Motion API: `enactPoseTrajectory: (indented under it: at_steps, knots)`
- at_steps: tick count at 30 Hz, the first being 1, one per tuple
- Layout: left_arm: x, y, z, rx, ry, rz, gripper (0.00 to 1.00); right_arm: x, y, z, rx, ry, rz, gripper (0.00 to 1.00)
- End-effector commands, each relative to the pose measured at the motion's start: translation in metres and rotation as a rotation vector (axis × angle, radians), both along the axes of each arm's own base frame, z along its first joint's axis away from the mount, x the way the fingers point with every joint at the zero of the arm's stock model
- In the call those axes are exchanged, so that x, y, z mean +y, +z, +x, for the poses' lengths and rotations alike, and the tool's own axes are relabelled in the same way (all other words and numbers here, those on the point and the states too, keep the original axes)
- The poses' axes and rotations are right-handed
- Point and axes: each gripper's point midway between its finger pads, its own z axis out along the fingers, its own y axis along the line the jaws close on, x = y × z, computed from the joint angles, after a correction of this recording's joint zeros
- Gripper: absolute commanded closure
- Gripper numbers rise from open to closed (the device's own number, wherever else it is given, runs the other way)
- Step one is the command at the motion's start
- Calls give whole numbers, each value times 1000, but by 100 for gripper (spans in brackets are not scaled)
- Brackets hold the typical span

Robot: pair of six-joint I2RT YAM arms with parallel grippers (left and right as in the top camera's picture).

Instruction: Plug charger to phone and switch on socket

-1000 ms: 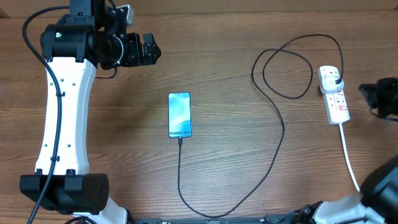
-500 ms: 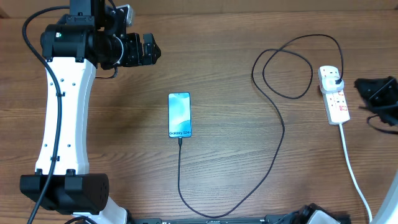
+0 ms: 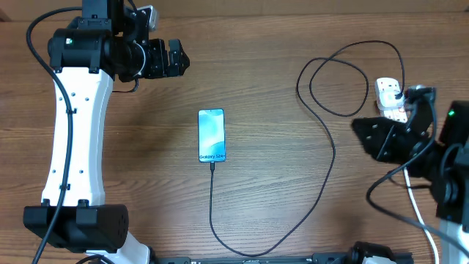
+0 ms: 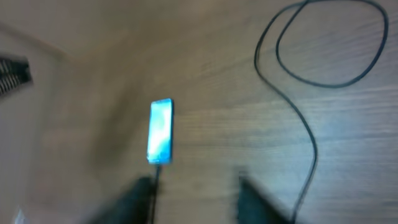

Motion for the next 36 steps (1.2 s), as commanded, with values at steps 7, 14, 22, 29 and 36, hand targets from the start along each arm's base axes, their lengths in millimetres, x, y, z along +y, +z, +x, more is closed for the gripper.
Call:
enactPoseTrajectory:
  at_steps: [7,14,22,29,36]
  knots:
    - [-1,2,1,-7,-5,2,0,-1,-20,-22,140,-40,-8,0]
    - [-1,2,1,-7,-5,2,0,-6,-24,-21,148,-50,-37,0]
    - [-1,2,1,-7,-5,2,0,-11,-12,4,-23,-41,-99,0]
    - [-1,2,1,-7,-5,2,1,-7,-7,28,-422,-90,-247,0]
    - [-1,2,1,-7,-5,2,0,-1,-32,16,-681,-120,-234,0]
